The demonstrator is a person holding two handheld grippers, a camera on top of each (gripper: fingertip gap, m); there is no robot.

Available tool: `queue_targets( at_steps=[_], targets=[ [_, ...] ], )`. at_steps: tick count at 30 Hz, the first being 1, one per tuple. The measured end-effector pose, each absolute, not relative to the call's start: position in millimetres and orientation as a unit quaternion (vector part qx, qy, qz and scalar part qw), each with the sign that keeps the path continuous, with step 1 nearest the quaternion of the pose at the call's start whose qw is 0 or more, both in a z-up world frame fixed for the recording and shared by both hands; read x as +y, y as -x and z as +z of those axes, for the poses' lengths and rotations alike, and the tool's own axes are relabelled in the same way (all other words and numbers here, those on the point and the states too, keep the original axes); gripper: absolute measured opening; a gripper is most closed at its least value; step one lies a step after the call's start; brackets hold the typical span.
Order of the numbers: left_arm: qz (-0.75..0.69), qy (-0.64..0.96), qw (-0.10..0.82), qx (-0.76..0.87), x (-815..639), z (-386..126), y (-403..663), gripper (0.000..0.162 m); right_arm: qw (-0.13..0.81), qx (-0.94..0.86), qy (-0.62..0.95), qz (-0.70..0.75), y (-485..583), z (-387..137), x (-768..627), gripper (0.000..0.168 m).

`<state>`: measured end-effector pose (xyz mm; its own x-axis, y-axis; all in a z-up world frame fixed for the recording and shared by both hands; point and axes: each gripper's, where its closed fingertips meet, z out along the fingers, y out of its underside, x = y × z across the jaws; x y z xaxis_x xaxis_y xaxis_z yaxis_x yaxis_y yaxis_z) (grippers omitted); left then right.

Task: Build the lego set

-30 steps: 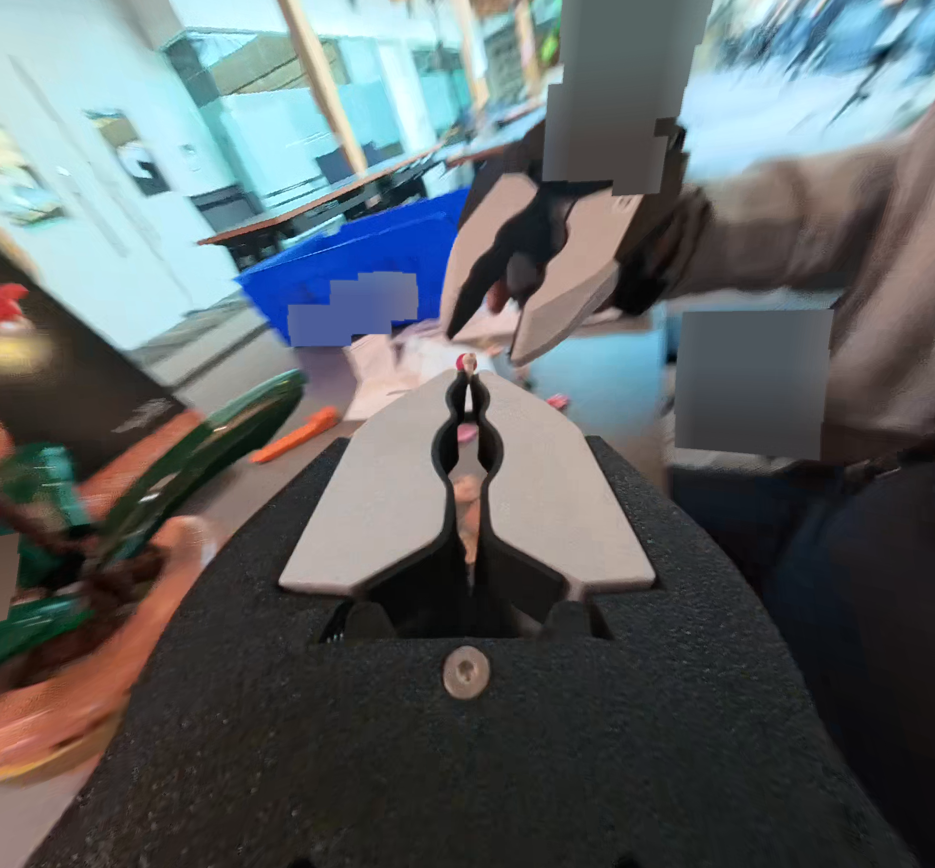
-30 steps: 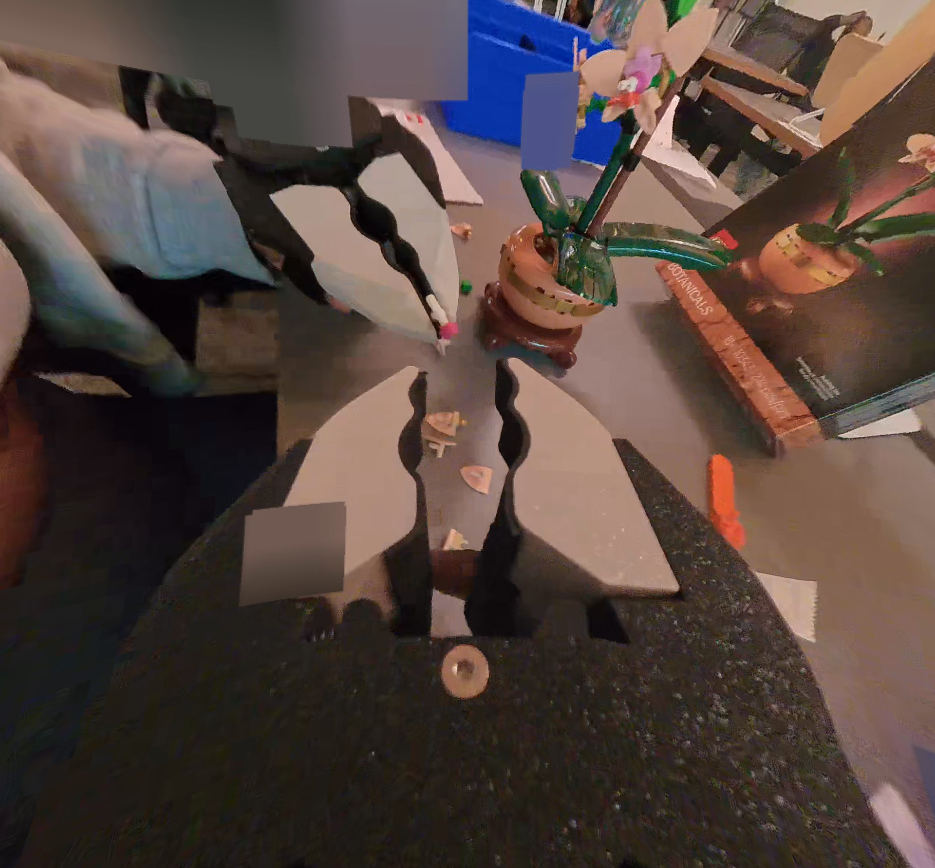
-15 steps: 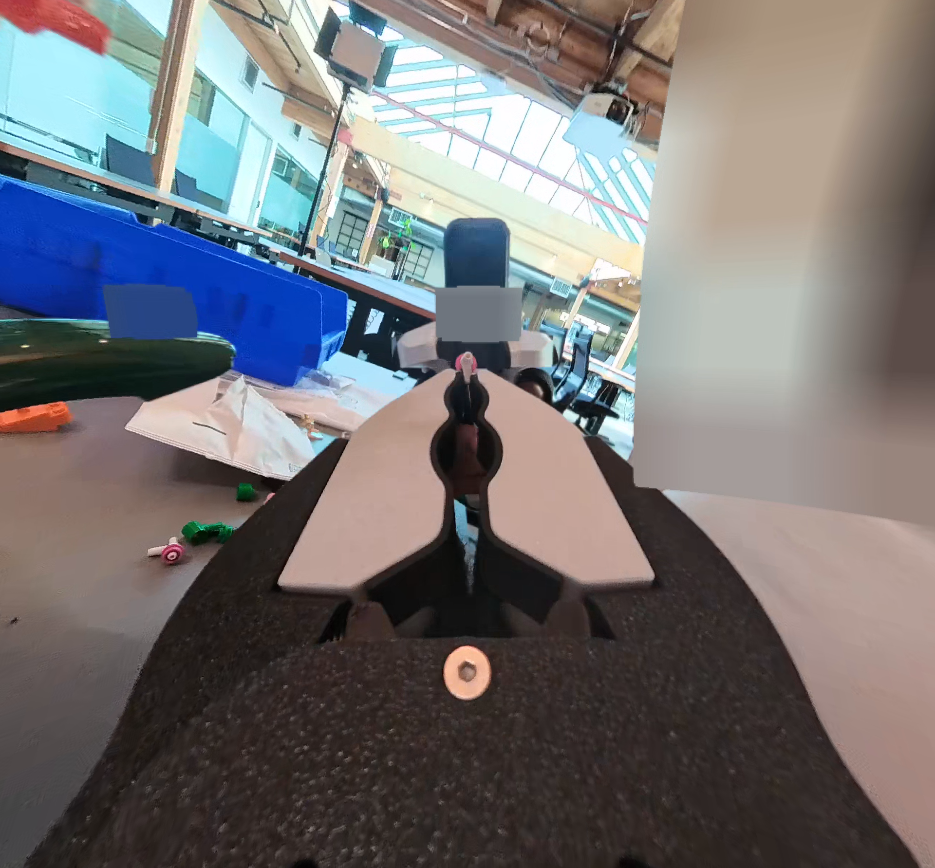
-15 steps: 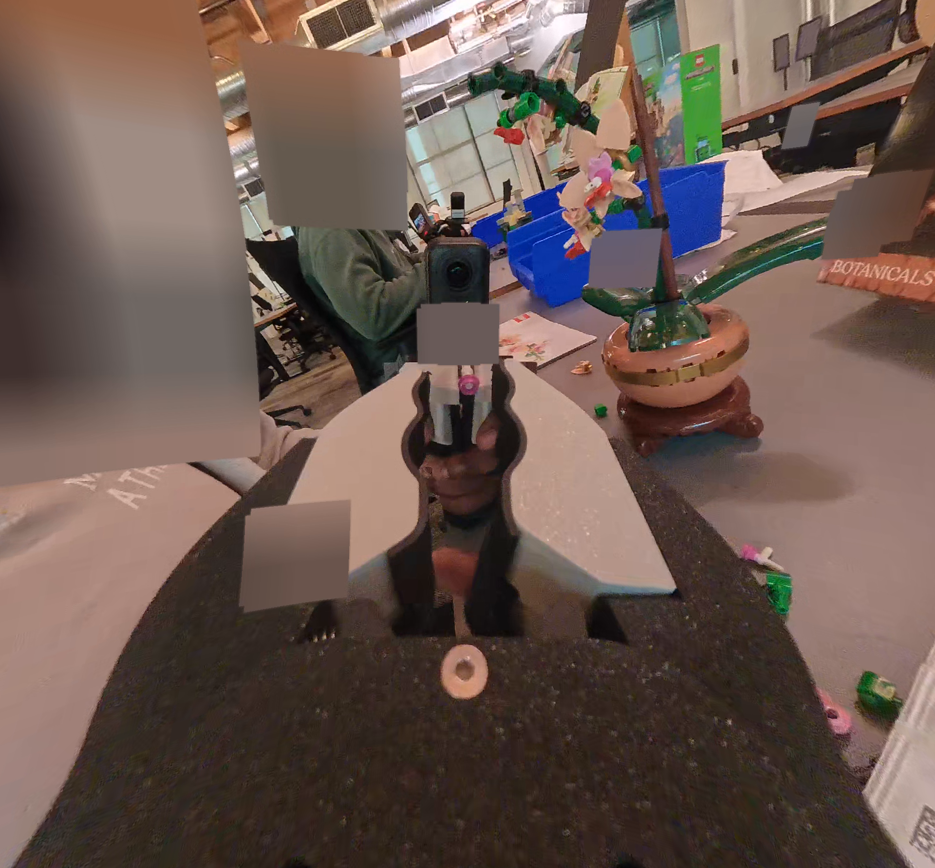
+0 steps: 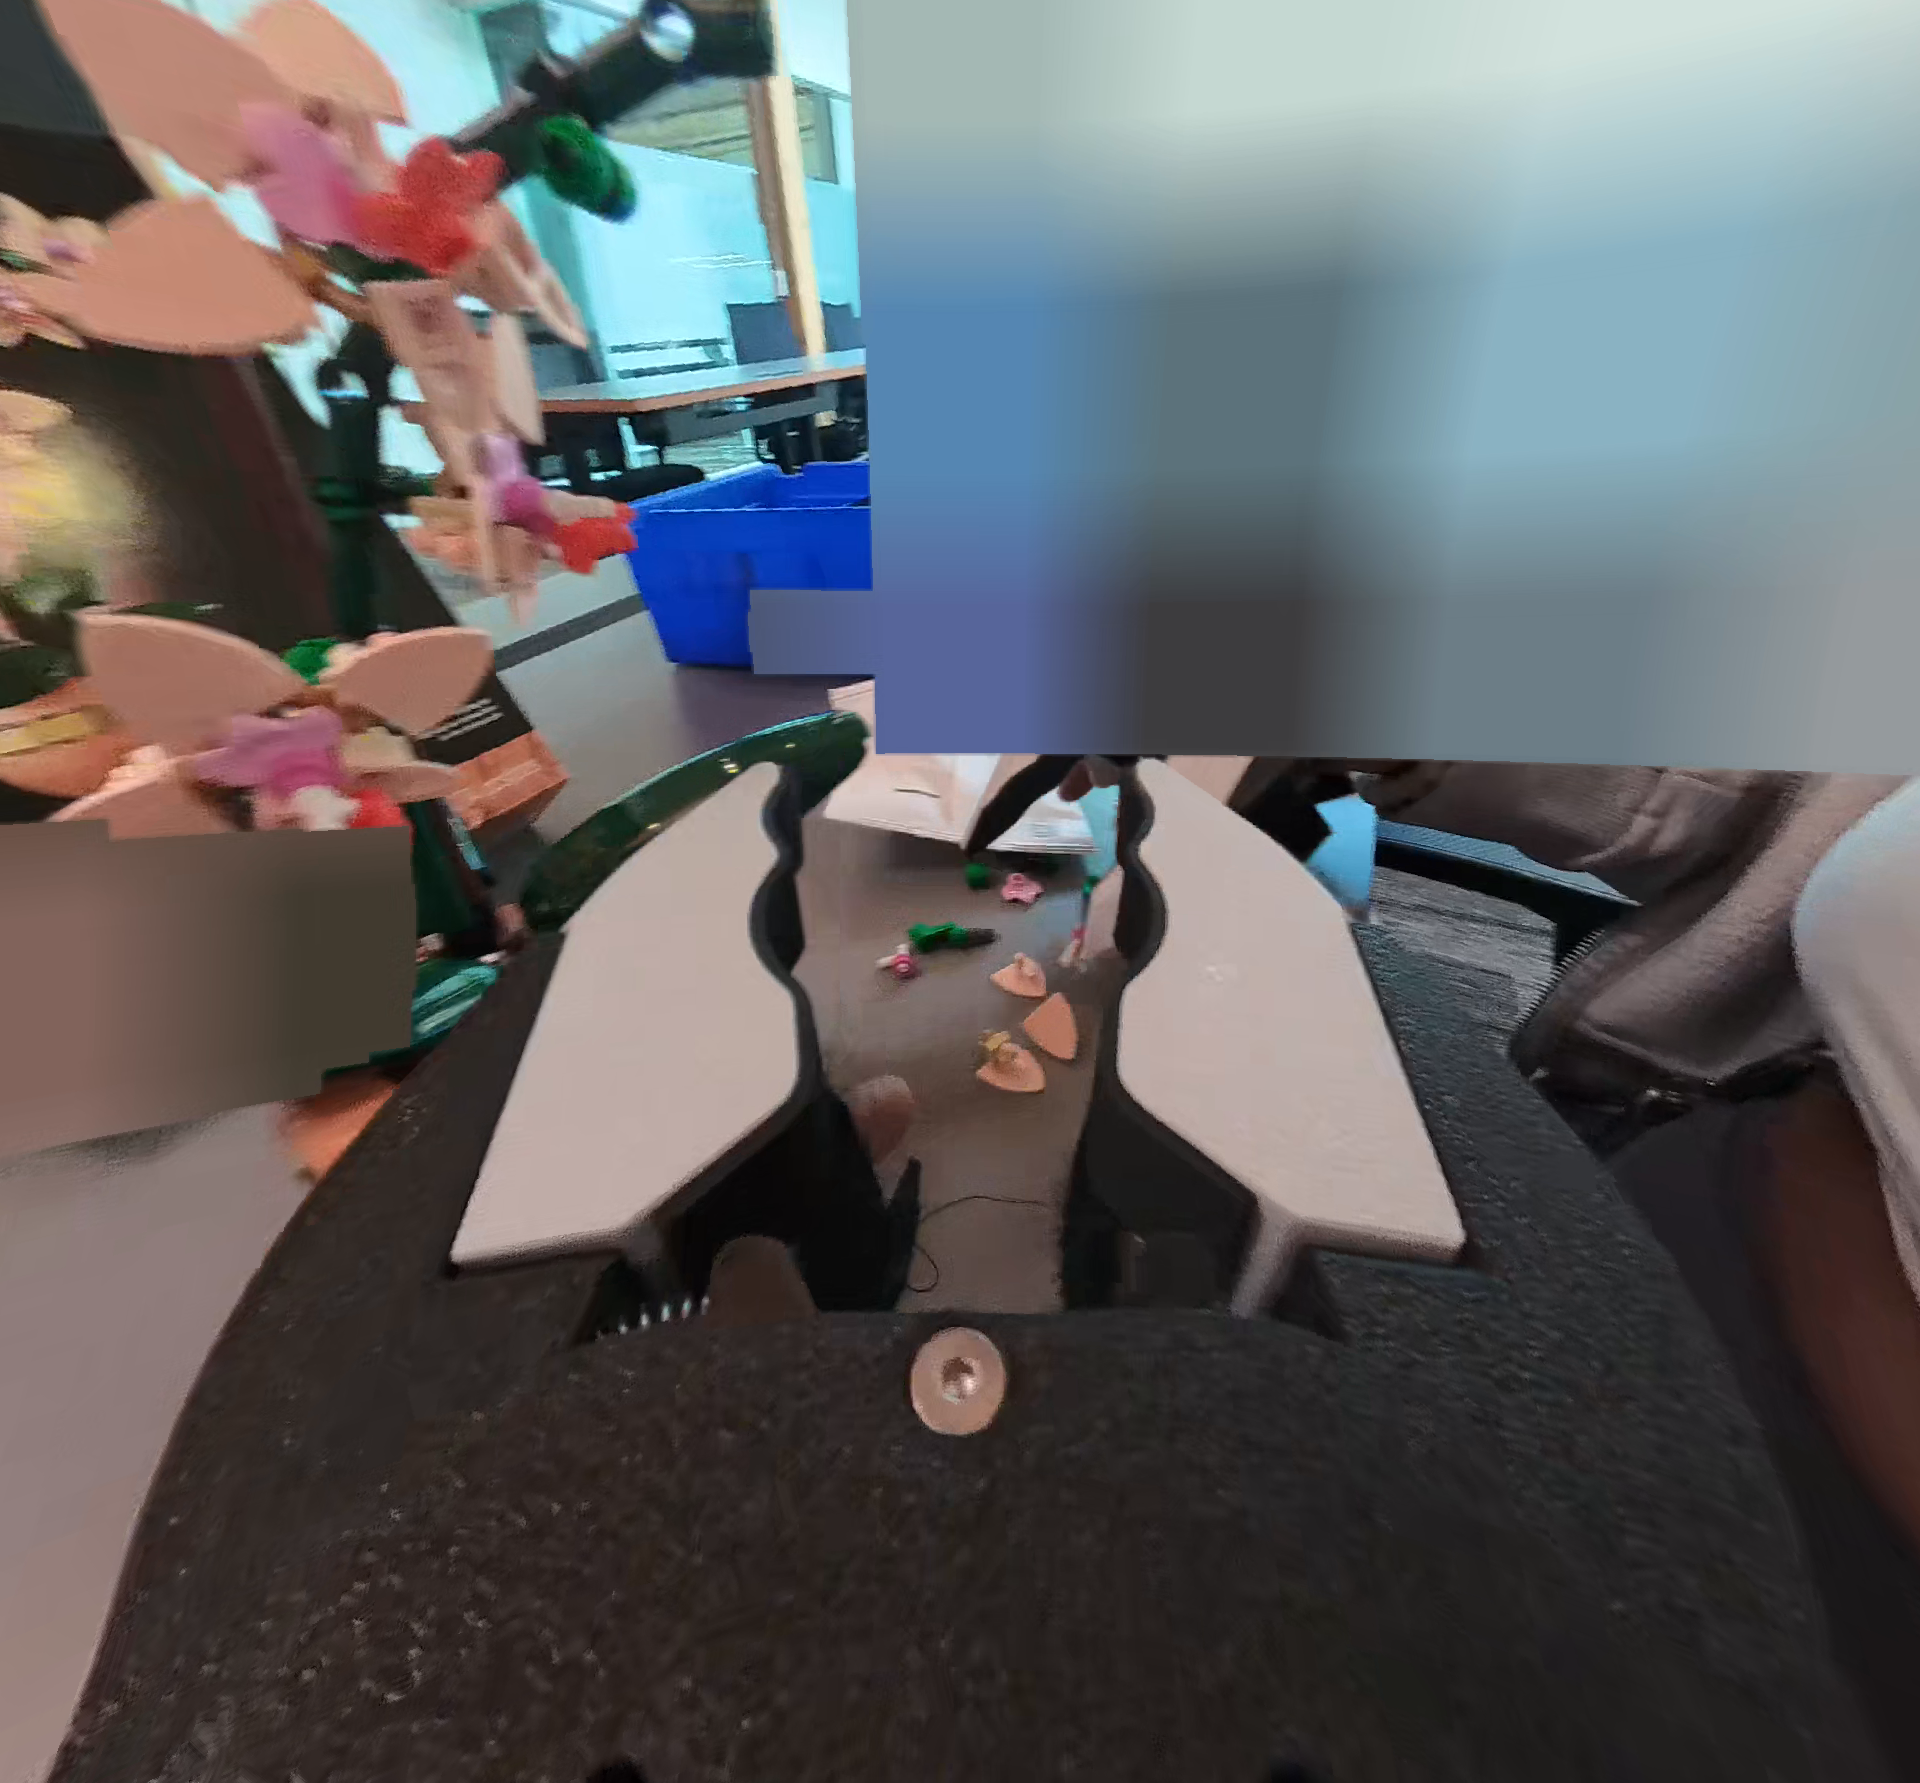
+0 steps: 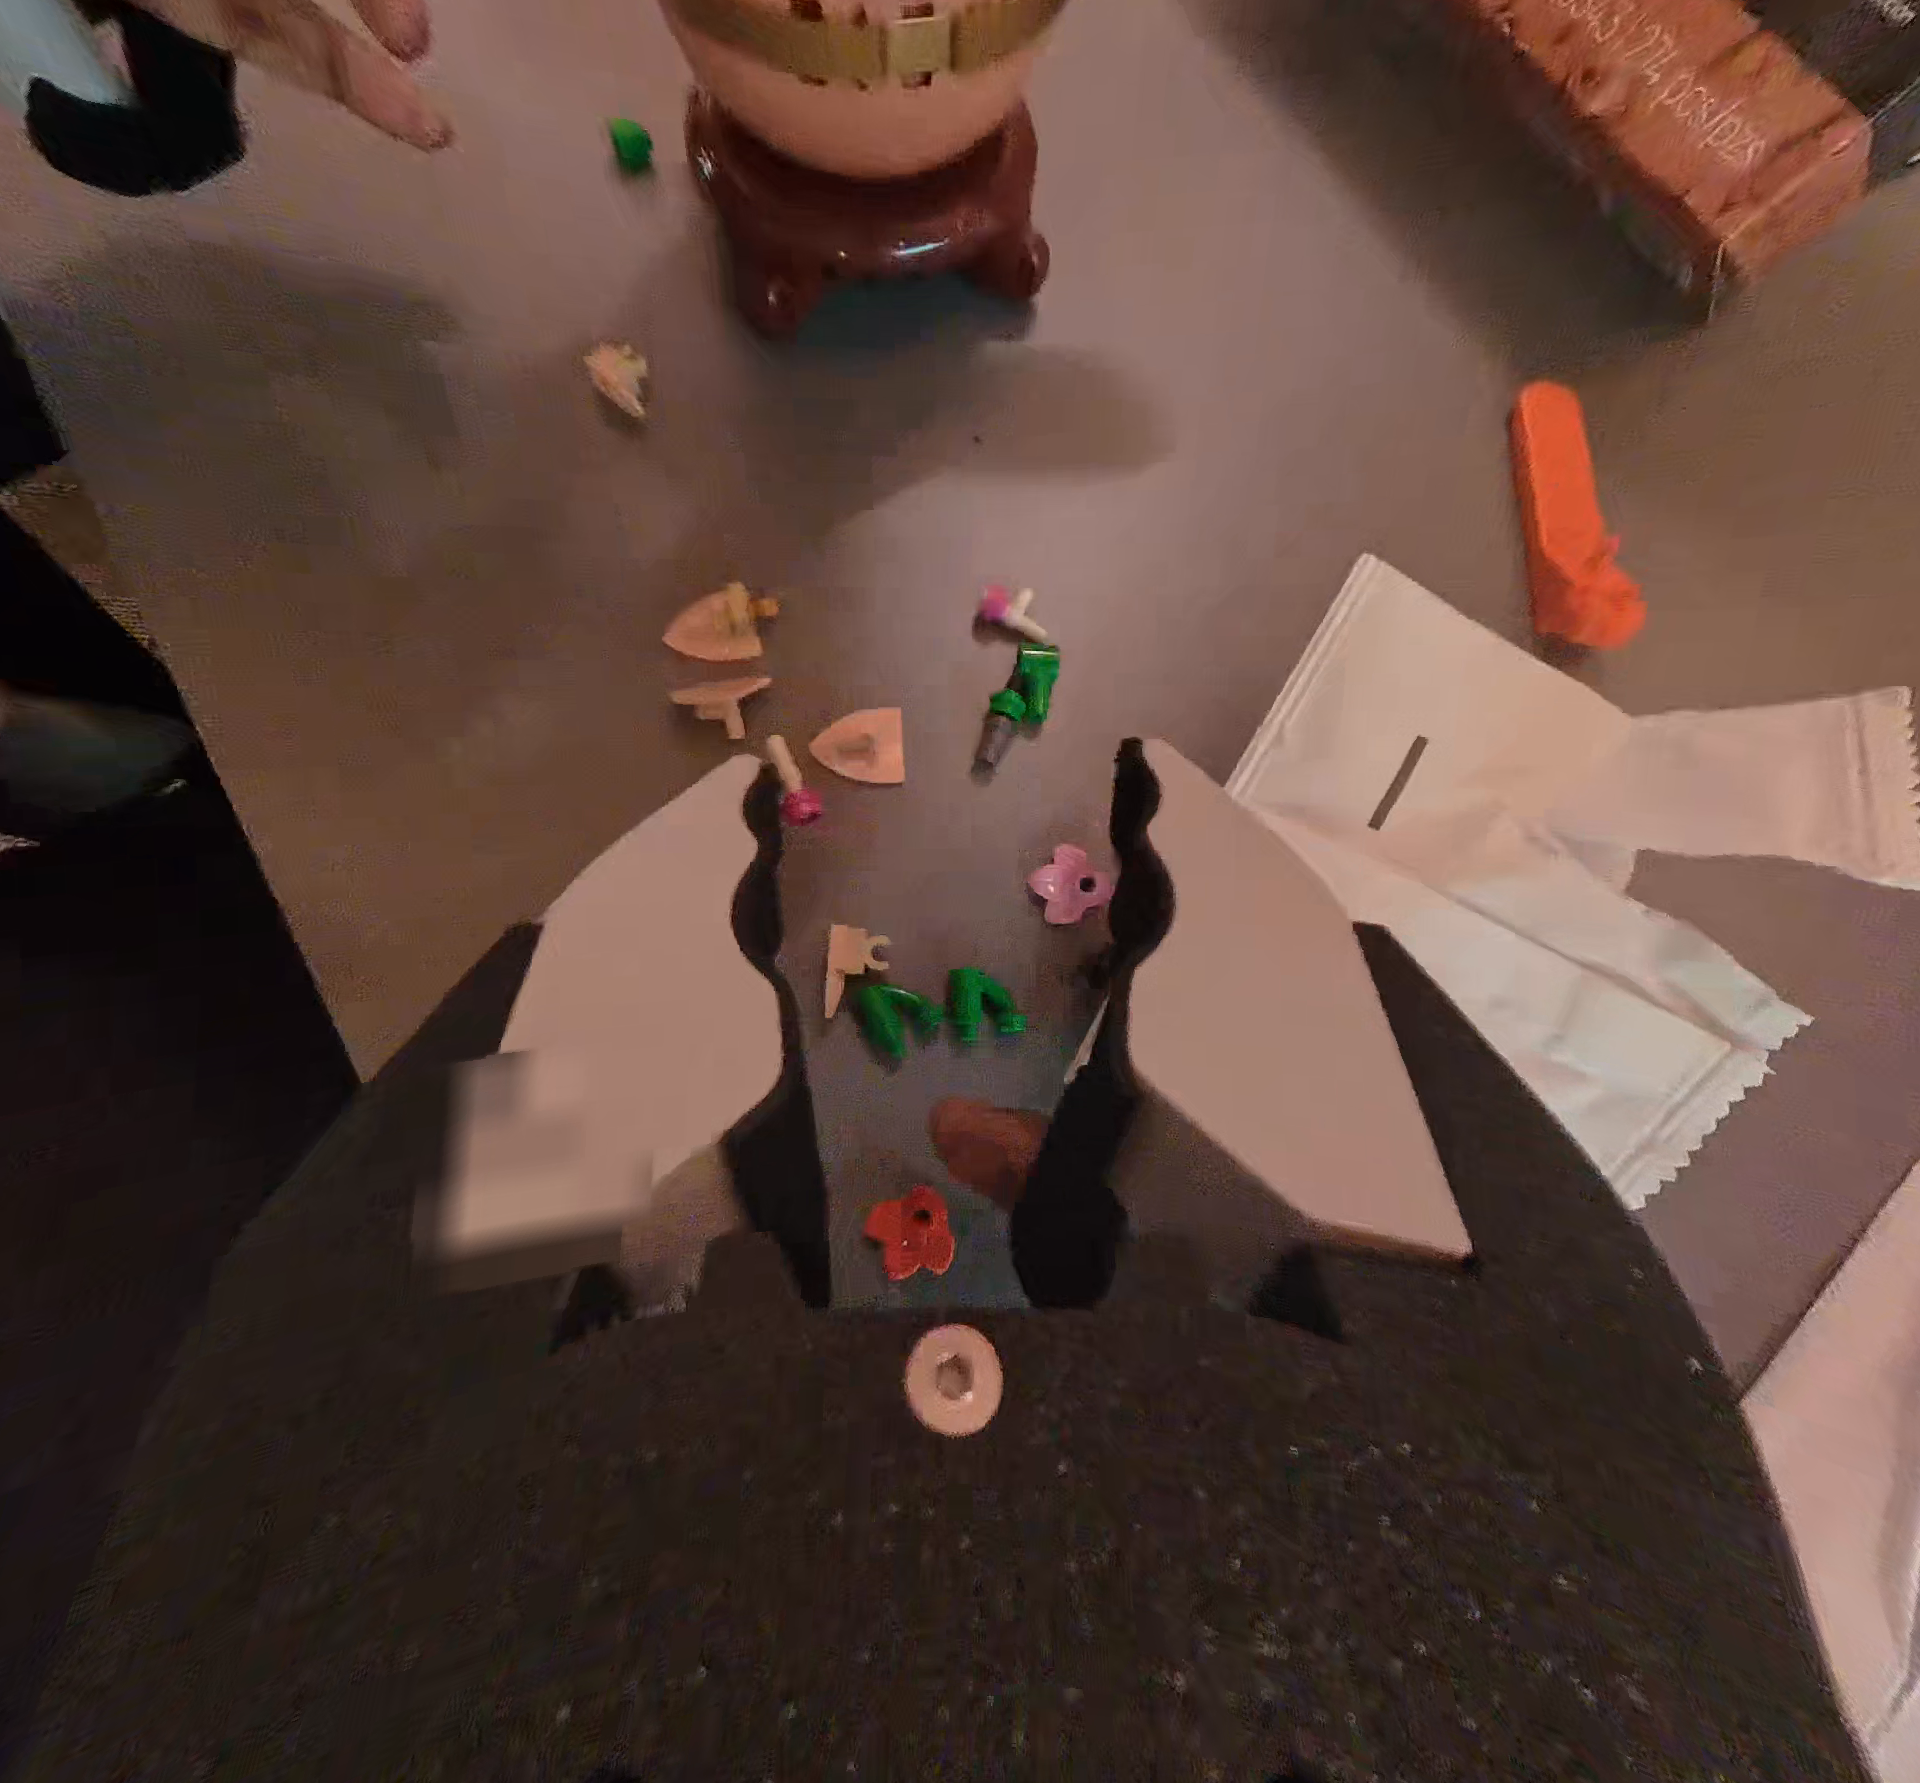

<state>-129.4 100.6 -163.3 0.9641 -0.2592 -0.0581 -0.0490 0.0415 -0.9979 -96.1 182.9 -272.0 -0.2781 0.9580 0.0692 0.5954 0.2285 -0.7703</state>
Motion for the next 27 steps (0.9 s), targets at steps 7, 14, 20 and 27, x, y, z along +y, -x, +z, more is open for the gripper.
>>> queue_targets(
  at_steps=[7, 14, 20, 27],
  targets=[
    [0.032, 0.658, 0.745, 0.104, 77, -128, 152, 0.06, 0.384, -0.674, 0.481, 0.409, 109, -218, 181, 0.059],
    [0.217, 0.633, 0.716, 0.202, 57, -44, 181, 0.0, 0.483, -0.615, 0.33, 0.528, 101, -132, 162, 0.0],
    [0.311, 0.655, 0.649, 0.229, 69, 9, 223, 0.002, 0.538, -0.567, 0.268, 0.564, 106, -64, 146, 0.0],
    [0.189, 0.68, 0.673, 0.22, 85, -44, 234, 0.044, 0.491, -0.622, 0.236, 0.563, 124, -54, 121, 0.017]
  ],
)
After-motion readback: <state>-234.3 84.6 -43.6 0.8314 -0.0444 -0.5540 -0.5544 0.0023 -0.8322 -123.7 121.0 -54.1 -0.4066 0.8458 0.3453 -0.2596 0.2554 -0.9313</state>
